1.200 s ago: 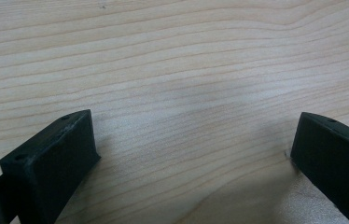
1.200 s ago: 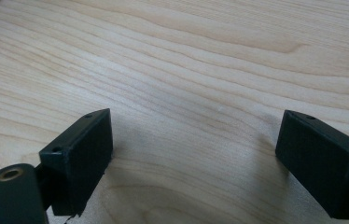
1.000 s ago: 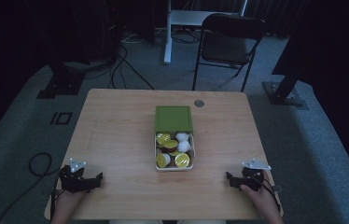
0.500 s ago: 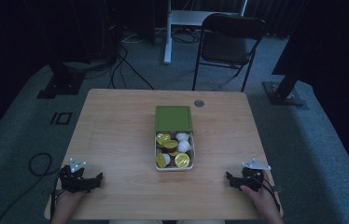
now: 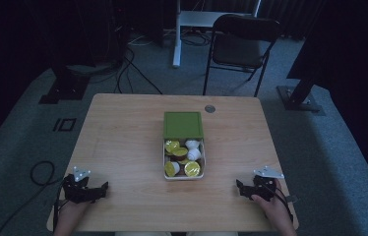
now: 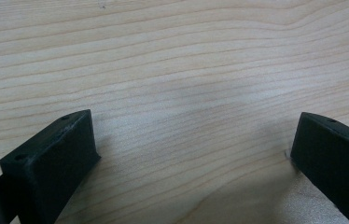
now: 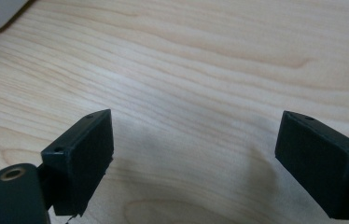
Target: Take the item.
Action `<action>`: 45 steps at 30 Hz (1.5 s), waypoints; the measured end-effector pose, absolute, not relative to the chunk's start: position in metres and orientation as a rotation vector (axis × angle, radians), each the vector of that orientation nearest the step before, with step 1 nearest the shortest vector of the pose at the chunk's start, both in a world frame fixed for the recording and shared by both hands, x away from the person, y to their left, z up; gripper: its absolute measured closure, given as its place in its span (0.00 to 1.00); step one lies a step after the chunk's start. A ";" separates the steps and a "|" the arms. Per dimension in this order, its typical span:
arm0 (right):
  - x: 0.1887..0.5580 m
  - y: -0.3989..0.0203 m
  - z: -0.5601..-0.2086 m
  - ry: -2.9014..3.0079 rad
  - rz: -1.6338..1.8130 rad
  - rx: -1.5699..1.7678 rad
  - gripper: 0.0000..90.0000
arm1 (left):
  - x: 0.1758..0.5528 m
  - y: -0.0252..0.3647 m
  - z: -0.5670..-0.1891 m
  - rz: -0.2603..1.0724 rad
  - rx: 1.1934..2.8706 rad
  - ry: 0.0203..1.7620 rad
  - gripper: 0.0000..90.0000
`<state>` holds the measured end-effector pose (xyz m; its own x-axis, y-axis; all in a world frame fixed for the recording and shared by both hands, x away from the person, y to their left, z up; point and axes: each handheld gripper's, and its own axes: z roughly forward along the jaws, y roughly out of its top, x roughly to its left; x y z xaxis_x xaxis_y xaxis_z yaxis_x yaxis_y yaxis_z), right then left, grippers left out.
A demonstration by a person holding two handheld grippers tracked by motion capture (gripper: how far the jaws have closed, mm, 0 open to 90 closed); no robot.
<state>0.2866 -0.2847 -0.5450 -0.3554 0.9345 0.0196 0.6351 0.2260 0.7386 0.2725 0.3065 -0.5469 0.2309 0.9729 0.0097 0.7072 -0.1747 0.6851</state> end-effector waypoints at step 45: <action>0.299 -0.247 -0.465 2.028 1.157 1.312 0.13 | 0.273 0.306 -0.547 0.620 1.952 1.537 0.00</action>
